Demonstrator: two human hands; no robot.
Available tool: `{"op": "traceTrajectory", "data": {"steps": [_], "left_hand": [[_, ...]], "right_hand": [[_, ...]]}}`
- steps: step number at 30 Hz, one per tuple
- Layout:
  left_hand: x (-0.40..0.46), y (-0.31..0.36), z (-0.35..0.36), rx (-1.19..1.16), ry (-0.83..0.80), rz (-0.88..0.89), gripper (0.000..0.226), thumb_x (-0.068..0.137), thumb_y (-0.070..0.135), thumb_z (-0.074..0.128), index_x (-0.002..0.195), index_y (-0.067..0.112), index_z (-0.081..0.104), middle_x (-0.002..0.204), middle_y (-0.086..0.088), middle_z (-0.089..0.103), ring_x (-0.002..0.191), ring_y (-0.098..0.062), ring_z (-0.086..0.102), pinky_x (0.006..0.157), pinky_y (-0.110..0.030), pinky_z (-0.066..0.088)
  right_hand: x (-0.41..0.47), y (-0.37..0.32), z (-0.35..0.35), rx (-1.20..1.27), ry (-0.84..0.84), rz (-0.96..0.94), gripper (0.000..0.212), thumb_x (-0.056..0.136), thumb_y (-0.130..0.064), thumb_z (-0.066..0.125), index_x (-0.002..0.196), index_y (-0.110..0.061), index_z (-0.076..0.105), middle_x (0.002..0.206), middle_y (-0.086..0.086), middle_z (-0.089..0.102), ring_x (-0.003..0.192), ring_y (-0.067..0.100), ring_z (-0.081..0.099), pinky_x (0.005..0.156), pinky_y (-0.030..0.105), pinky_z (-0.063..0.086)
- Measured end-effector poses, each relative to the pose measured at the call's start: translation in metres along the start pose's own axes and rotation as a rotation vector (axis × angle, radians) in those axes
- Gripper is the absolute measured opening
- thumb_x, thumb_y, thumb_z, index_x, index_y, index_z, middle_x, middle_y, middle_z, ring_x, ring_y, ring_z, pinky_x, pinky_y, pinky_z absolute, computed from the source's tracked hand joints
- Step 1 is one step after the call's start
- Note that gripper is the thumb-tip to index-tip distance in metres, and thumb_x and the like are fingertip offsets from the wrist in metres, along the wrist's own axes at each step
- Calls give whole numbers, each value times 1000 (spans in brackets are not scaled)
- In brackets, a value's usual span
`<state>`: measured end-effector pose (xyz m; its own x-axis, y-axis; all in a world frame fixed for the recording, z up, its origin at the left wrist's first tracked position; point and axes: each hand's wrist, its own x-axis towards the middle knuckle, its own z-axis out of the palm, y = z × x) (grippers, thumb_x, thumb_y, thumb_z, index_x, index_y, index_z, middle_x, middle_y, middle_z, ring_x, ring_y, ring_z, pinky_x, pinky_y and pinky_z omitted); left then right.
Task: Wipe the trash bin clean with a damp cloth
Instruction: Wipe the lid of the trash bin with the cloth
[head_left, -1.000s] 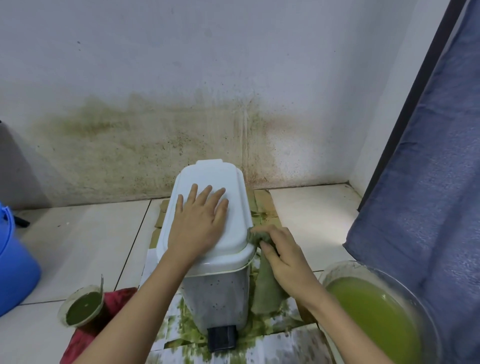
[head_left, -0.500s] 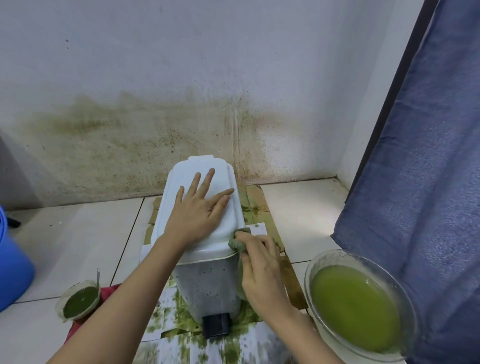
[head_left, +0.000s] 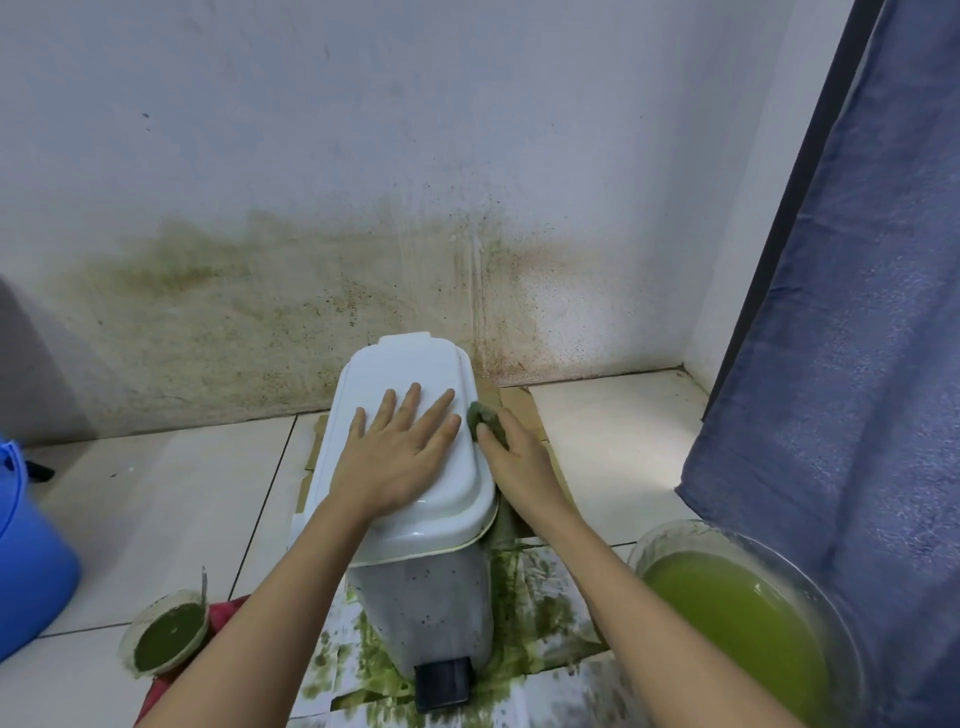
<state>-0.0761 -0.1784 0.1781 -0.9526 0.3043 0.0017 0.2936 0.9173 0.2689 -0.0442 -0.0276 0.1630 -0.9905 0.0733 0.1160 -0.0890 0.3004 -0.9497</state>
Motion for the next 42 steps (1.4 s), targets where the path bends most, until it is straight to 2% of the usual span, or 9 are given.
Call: {"op": "traceTrajectory", "data": {"steps": [4, 8, 18, 22, 27, 31, 35, 39, 42], "left_hand": [[-14, -35, -15, -119, 26, -31, 45, 99, 47, 16, 144, 50, 11, 158, 14, 4, 146, -9, -2, 119, -38, -1], [-5, -40, -28, -262, 147, -162, 44, 100, 42, 21, 143, 40, 29, 153, 5, 26, 141, -14, 21, 115, -37, 15], [0, -39, -16, -101, 86, -186, 68, 79, 79, 18, 140, 58, -4, 151, 27, -13, 144, -8, -15, 118, -41, -7], [1, -40, -20, -116, 87, -158, 65, 59, 82, 5, 121, 70, -8, 143, 34, -18, 142, -4, -19, 118, -40, -8], [3, -41, -18, -98, 95, -156, 59, 85, 70, 26, 134, 62, -5, 147, 31, -16, 142, -3, -19, 118, -40, -8], [-1, -51, -21, -162, 95, -157, 54, 89, 64, 30, 132, 65, -3, 149, 32, -13, 142, 0, -16, 118, -37, -7], [-11, -73, -25, -267, 101, -159, 51, 88, 66, 36, 126, 70, 3, 150, 34, -8, 141, 5, -11, 118, -35, -4], [-14, -87, -27, -310, 108, -161, 72, 60, 82, 20, 130, 68, 7, 145, 40, -7, 139, 9, -10, 117, -32, -3], [-16, -95, -31, -342, 107, -173, 75, 57, 82, 19, 129, 69, 7, 143, 41, -7, 138, 10, -10, 117, -30, -4]], "right_hand": [[-42, -4, 22, -116, -122, -120, 28, 99, -42, 36, 122, -37, 50, 115, -11, 47, 110, 4, 42, 92, 23, 36], [-28, -24, 43, -274, -77, -215, 34, 100, -42, 28, 123, -26, 48, 103, -7, 47, 111, 13, 41, 93, 33, 40], [145, -24, 59, -394, -91, -43, 35, 102, -36, 22, 114, -13, 44, 115, 14, 55, 118, 27, 40, 85, 39, 39], [209, -22, 75, -301, -165, 13, 35, 99, -39, 22, 112, -16, 46, 124, 12, 51, 127, 28, 37, 102, 48, 34], [191, -6, 80, -37, -11, -28, 24, 100, -38, 31, 83, -28, 45, 97, 6, 53, 108, 28, 49, 78, 34, 38], [106, 7, 83, 240, 24, -82, 27, 100, -40, 36, 100, -21, 55, 105, 7, 58, 106, 25, 52, 86, 32, 44], [52, 3, 105, 163, 39, -161, 32, 99, -38, 38, 127, -31, 52, 127, -19, 50, 122, 1, 40, 105, 24, 35], [81, -10, 116, 140, 95, -211, 20, 100, -30, 42, 94, -21, 59, 93, -10, 57, 87, 3, 53, 73, 10, 40], [141, -17, 122, 114, 47, -116, 32, 100, -31, 41, 73, -15, 49, 67, -4, 46, 61, 9, 41, 52, 17, 29]]}}
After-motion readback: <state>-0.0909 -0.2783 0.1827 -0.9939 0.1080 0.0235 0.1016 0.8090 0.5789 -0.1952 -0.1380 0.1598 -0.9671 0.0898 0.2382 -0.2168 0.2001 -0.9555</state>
